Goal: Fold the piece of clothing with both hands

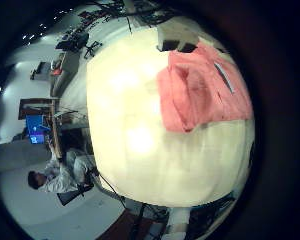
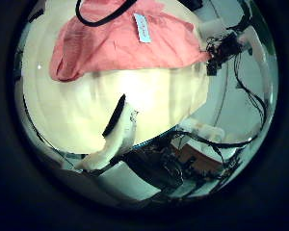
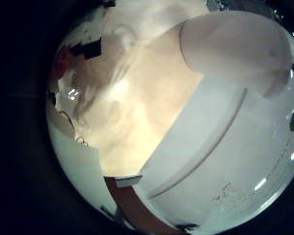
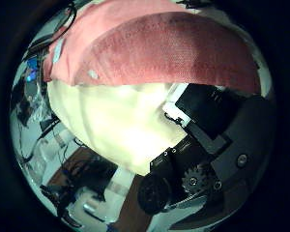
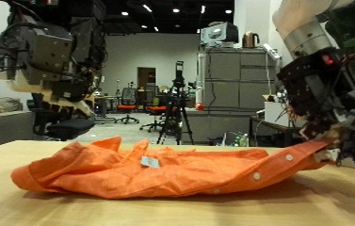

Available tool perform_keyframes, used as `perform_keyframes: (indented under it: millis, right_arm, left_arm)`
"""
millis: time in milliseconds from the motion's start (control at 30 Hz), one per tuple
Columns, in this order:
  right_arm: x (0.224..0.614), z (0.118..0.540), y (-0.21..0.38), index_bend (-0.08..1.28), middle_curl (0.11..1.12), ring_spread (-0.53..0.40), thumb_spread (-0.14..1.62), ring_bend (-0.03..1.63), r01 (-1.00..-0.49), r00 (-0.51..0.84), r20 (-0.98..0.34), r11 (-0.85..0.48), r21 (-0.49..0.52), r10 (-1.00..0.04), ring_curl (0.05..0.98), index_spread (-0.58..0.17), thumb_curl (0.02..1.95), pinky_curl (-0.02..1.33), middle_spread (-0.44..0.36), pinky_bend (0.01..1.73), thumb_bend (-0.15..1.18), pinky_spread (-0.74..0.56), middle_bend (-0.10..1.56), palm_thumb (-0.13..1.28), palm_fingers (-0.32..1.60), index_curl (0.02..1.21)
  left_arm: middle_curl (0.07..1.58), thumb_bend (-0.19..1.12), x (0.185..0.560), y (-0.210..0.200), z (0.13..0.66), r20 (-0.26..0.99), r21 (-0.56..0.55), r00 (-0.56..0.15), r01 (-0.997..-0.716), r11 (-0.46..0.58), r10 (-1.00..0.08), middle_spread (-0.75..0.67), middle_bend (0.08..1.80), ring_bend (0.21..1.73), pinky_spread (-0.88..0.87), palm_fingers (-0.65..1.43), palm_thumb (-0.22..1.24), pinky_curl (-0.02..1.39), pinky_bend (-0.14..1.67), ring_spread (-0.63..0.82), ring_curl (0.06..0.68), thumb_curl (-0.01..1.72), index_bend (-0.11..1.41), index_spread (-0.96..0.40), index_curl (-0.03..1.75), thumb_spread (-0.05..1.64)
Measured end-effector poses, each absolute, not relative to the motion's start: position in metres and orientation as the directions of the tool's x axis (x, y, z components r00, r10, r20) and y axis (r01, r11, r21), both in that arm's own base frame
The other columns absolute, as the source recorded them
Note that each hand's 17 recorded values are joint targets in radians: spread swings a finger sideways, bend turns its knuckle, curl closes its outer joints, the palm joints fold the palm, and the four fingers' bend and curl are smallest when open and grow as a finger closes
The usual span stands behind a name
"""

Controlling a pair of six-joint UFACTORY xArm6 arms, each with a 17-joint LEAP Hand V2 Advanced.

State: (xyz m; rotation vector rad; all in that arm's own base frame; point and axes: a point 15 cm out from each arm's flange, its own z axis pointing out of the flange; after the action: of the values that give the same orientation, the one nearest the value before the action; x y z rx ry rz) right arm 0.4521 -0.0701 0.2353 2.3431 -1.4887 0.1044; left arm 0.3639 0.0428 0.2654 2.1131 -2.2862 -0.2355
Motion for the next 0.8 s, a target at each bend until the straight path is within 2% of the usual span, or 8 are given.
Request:
perform_keyframes:
  millis: [167,300,500,633,800]
  right_arm:
    - [0.450,0.290,-0.055,1.05,0.73,-0.204,0.98,1.32,-0.898,0.439,0.296,-0.411,0.156,-0.848,0.609,-0.249,0.59,0.63,-0.125,1.22,0.04,-0.34,1.26,1.13,1.21,0.76]
    - [0.455,0.315,-0.018,1.08,0.74,-0.202,0.99,1.34,-0.874,0.481,0.312,-0.475,0.100,-0.819,0.621,-0.239,0.62,0.64,-0.121,1.24,0.02,-0.32,1.27,1.13,1.19,0.76]
    - [0.470,0.360,0.084,1.09,0.75,-0.199,1.00,1.35,-0.787,0.581,0.311,-0.617,-0.023,-0.753,0.628,-0.230,0.66,0.65,-0.119,1.25,0.00,-0.31,1.28,1.13,1.17,0.77]
    - [0.475,0.379,0.166,1.09,0.75,-0.198,1.01,1.35,-0.706,0.654,0.295,-0.702,-0.092,-0.696,0.630,-0.227,0.69,0.65,-0.118,1.26,-0.01,-0.30,1.28,1.13,1.17,0.77]
    - [0.493,0.380,0.253,1.10,0.75,-0.198,1.01,1.36,-0.619,0.726,0.292,-0.777,-0.120,-0.623,0.631,-0.224,0.71,0.65,-0.117,1.26,-0.01,-0.30,1.29,1.13,1.17,0.76]
  left_arm:
    - [0.34,-0.01,0.350,0.059,0.263,-0.087,0.131,-0.070,-0.990,0.058,-0.994,0.13,0.19,0.46,0.25,0.14,0.40,0.32,0.34,0.36,0.220,0.25,0.17,0.10,0.33,1.25]
    - [0.34,-0.01,0.336,0.077,0.260,-0.084,0.134,-0.044,-0.990,0.033,-0.996,0.12,0.19,0.45,0.25,0.15,0.40,0.32,0.34,0.36,0.217,0.25,0.17,0.10,0.33,1.25]
    - [0.34,-0.01,0.319,0.104,0.261,-0.075,0.127,0.004,-0.992,-0.013,-0.997,0.11,0.19,0.45,0.24,0.16,0.40,0.32,0.34,0.35,0.215,0.25,0.17,0.09,0.33,1.25]
    - [0.34,-0.01,0.307,0.119,0.260,-0.071,0.126,0.032,-0.991,-0.041,-0.997,0.11,0.19,0.45,0.23,0.16,0.40,0.32,0.34,0.34,0.214,0.25,0.17,0.09,0.33,1.25]
    - [0.33,-0.01,0.296,0.138,0.264,-0.066,0.113,0.077,-0.990,-0.084,-0.995,0.11,0.18,0.45,0.22,0.16,0.40,0.32,0.34,0.33,0.215,0.25,0.17,0.08,0.33,1.25]
